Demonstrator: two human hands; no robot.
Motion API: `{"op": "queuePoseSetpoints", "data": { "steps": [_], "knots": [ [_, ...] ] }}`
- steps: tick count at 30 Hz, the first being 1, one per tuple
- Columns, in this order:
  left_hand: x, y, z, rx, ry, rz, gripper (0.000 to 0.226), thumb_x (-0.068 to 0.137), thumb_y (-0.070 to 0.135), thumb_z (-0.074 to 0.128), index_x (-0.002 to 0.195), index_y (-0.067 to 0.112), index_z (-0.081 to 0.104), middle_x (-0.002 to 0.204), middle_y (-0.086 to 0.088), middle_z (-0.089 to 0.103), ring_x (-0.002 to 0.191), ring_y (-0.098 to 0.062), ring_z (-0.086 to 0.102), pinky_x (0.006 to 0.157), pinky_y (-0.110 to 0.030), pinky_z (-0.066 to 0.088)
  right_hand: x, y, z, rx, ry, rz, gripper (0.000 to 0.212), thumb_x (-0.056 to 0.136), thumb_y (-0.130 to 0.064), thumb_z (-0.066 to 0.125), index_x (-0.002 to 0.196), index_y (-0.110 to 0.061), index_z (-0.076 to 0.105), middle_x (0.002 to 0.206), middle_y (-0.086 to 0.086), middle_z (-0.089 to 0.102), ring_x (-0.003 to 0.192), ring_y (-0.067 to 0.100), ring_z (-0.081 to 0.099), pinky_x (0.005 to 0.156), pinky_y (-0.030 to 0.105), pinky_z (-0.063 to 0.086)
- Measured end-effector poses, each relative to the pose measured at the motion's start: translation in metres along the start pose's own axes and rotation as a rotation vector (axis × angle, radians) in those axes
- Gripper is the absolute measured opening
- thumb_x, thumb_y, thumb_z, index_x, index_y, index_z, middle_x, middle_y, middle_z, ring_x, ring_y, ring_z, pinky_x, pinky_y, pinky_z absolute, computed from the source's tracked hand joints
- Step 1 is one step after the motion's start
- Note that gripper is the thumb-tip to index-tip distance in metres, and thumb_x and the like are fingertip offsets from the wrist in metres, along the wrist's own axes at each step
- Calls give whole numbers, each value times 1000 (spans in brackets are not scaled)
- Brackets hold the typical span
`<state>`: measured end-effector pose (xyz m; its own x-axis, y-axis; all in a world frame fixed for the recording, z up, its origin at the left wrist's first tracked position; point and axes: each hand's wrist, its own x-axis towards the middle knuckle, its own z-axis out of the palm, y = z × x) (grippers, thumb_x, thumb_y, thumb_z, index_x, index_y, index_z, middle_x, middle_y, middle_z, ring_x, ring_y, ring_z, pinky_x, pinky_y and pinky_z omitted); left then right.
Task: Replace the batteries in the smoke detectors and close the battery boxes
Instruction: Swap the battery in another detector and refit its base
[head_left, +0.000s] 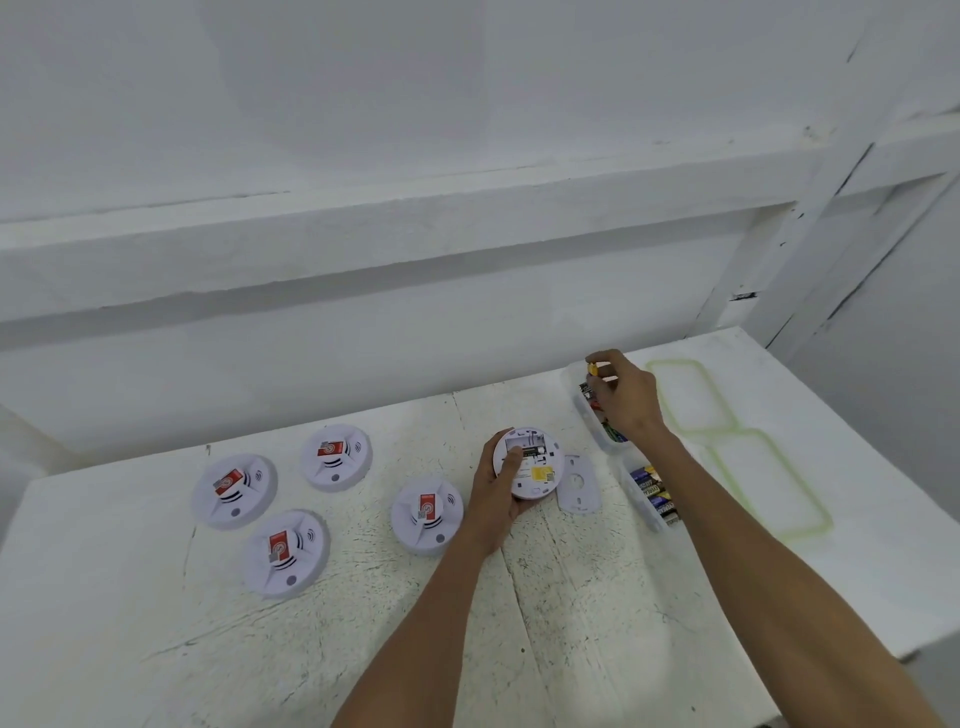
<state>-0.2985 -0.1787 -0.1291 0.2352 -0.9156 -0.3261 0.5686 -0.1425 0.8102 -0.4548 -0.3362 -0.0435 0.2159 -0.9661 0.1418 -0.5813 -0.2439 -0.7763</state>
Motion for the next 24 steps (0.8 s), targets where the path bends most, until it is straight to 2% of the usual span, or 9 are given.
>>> {"op": "queuePoseSetpoints", "data": {
  "steps": [2,4,6,8,11,14,19,22,24],
  "knots": [
    [0,0,0,-12,-1,2,33,106,20,55,139,24,55,138,-9,65,123,-31,67,87,-51,62,-6,-6,-1,98,-18,1,21,94,-12,64,112,-23,64,93,3,71,72,15,70,63,27,59],
    [-1,0,1,-19,-7,8,32,107,20,55,138,24,56,137,-9,66,121,-30,67,85,-51,63,-13,-11,1,169,-48,-17,23,92,-14,68,114,-22,64,91,2,73,74,12,72,71,23,59],
    [-1,-1,1,-16,-6,16,30,107,20,54,136,25,56,137,-9,66,121,-30,67,85,-51,63,-22,-17,6,227,-74,-45,22,92,-12,69,112,-19,66,88,3,74,74,14,72,77,28,60],
    [0,-1,1,-2,-14,28,30,107,21,54,136,25,56,137,-9,66,123,-32,66,86,-51,62,-32,-23,11,235,-107,-83,21,91,-12,70,111,-18,67,89,2,74,75,14,73,75,33,61],
    [0,-2,1,-9,-14,23,30,108,25,52,138,22,56,136,-12,66,121,-33,67,87,-52,62,-50,-30,18,157,-202,-164,23,92,-15,68,112,-24,65,95,-6,75,81,4,72,76,29,60],
    [0,2,4,-62,-21,-43,41,109,41,43,138,17,59,133,-16,68,121,-37,66,95,-54,58,-65,-30,28,-3,-255,-310,21,94,-20,64,113,-28,63,100,-11,74,89,-3,68,81,19,54],
    [1,3,2,-113,12,-129,55,107,54,37,134,14,63,135,-20,67,121,-35,66,99,-52,56,-77,-27,43,-278,-183,-515,14,96,-30,60,109,-27,66,91,-8,74,78,14,67,59,23,43],
    [3,0,2,-87,24,-103,52,106,51,44,139,14,61,135,-17,67,125,-34,65,99,-53,56,-78,-22,50,-322,-180,-595,17,98,-27,57,108,-23,70,101,-7,74,88,16,67,64,25,48],
    [4,-2,2,-70,22,-76,47,108,45,45,141,14,60,136,-15,67,126,-32,65,99,-53,56,-79,-15,56,-303,-194,-560,20,98,-30,57,112,-24,70,122,-6,69,104,14,66,75,28,54]
  ]
}}
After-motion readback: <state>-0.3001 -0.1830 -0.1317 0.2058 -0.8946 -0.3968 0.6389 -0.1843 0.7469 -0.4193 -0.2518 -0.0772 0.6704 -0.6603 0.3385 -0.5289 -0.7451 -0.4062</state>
